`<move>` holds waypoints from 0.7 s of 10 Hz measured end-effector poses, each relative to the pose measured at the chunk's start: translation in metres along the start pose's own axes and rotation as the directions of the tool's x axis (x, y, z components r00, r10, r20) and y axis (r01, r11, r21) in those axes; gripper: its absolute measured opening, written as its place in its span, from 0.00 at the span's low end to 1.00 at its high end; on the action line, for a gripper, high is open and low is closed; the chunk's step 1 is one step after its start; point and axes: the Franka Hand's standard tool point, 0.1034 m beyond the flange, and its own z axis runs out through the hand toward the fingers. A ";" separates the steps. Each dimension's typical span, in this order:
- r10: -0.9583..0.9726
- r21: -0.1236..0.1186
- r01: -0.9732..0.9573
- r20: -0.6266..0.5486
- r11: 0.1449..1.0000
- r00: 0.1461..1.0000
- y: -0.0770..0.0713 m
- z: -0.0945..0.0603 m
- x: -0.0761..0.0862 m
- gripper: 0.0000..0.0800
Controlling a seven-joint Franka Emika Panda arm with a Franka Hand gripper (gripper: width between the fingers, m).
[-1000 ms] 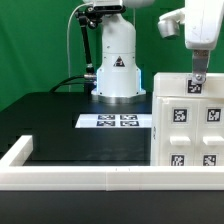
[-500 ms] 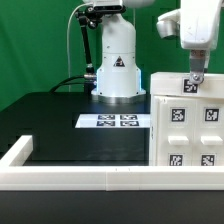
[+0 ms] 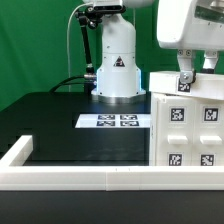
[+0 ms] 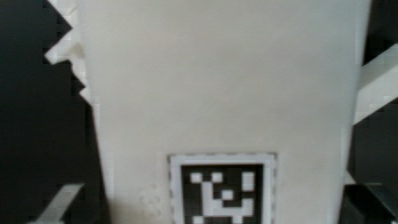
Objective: Assemble cabinet
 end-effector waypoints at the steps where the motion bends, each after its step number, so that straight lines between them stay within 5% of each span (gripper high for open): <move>1: 0.076 0.000 -0.076 0.000 0.997 0.997 0.000 0.000 0.000 0.70; 7: 0.403 0.005 -0.403 -0.008 0.915 0.915 0.002 0.000 0.000 0.70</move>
Offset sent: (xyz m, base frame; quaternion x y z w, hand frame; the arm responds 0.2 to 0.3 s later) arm 0.0030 0.0039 0.0017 0.0009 0.0192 0.1494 0.9886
